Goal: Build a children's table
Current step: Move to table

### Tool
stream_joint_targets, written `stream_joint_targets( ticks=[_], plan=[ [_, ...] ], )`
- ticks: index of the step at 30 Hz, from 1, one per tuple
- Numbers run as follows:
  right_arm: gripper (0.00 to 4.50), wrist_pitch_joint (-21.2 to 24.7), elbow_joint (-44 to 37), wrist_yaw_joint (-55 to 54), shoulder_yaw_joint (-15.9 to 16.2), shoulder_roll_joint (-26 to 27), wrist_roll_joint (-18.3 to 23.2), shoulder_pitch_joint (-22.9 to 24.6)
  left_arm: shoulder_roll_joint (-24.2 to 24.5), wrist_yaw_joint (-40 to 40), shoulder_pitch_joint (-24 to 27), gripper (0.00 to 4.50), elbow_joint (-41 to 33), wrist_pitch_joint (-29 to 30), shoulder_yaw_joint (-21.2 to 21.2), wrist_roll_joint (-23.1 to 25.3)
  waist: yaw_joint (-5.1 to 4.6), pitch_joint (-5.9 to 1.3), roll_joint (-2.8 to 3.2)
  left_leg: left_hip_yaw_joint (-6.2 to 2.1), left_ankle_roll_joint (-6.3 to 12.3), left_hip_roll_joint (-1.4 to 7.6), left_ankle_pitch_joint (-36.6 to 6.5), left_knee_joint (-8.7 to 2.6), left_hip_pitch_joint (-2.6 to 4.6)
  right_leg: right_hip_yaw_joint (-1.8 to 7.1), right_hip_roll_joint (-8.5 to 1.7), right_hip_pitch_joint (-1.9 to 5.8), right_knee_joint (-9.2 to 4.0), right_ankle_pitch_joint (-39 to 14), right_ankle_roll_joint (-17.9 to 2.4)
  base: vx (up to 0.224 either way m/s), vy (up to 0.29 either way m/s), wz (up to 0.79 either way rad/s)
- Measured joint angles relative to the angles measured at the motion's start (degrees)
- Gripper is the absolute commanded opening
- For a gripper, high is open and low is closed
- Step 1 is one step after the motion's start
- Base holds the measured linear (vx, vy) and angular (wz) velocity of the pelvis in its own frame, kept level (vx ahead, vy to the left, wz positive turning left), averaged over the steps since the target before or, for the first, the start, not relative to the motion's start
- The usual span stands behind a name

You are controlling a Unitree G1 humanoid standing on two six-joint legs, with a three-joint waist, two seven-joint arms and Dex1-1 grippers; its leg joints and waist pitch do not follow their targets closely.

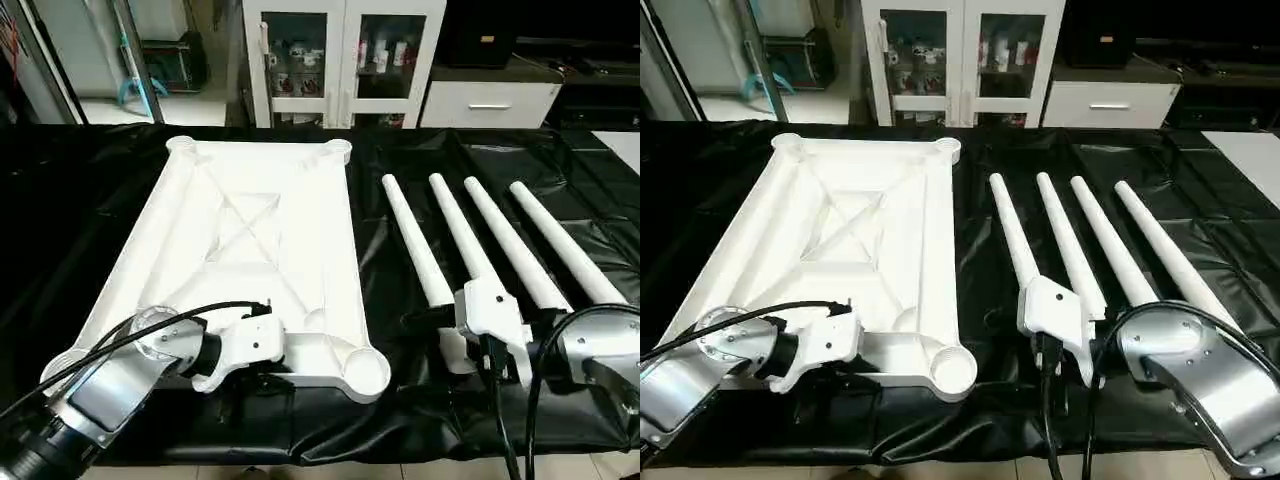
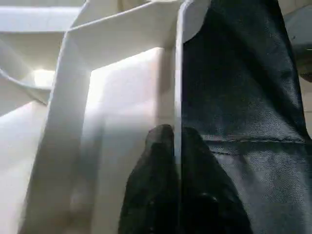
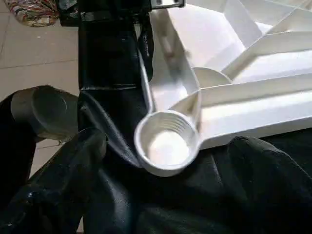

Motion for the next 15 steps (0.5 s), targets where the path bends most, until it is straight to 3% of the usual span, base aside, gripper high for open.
stream_joint_targets(
  ticks=[5,9,15],
  plan=[
    [4.50,-1.3,0.3,-1.6,0.2,0.8,-1.5,0.1,-1.6,2.2,-0.6,0.13,1.1,0.7,-0.1,0.8,-0.06,-0.03,0.08,0.02,0.00,0.00,0.0,-0.09,0.33,0.03,0.00,0.18,0.01,0.0,0.0,0.000,0.000,0.00],
    [4.50,-3.4,2.9,-5.5,1.1,3.8,-5.0,-1.7,-3.4,5.4,-1.7,0.13,3.9,0.4,0.2,1.8,-0.24,0.03,0.15,0.09,-0.02,0.00,0.0,-0.28,0.83,0.08,-0.02,0.21,0.01,-0.2,0.3,0.000,0.000,0.00],
    [4.50,-4.9,5.5,-9.4,1.1,5.8,-7.5,-2.5,-3.9,8.4,-2.5,0.13,6.0,-0.1,1.3,2.8,-0.53,0.09,0.06,0.09,-0.02,0.00,0.0,-0.38,0.85,0.08,-0.03,0.10,0.01,-0.1,0.3,0.000,0.000,0.00]
  ],
)
